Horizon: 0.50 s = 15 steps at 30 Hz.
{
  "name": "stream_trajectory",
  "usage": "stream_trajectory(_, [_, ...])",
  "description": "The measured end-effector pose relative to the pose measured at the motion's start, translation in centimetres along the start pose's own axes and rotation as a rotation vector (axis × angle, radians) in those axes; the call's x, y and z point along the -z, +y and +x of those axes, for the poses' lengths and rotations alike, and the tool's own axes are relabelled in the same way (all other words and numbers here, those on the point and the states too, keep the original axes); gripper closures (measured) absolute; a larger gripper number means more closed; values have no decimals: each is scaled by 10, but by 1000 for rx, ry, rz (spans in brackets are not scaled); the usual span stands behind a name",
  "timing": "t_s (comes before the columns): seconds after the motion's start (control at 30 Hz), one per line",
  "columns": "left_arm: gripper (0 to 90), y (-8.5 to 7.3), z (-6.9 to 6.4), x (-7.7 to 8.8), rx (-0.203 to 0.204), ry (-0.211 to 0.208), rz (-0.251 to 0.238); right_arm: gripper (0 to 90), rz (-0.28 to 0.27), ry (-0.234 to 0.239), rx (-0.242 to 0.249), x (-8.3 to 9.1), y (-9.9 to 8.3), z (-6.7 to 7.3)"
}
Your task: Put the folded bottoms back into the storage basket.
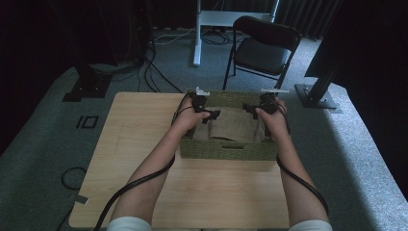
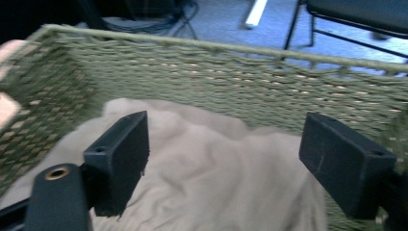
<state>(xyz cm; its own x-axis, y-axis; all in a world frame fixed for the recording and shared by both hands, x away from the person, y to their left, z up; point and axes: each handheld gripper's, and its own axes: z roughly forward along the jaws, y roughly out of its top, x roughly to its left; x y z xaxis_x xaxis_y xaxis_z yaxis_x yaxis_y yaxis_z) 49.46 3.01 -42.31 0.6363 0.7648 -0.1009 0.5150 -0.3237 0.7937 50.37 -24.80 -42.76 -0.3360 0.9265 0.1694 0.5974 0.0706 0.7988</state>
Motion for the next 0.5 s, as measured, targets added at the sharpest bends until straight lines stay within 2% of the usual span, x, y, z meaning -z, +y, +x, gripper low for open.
stream_trajectory(0.07, [203,-1,-2,5,2,-1,-5,141,-3,20,-12,4,-2,2])
stream_trajectory(0.23, [200,-3,-6,15,-7,3,-17,142,-8,2,21,12,-6,9])
stream_trajectory(0.33, [200,-5,-10,20,13,-18,-38,142,-10,2,42,16,-8,13])
stream_trajectory(0.5, [189,-11,-20,30,10,-44,-68,142,-45,26,59,28,-11,18])
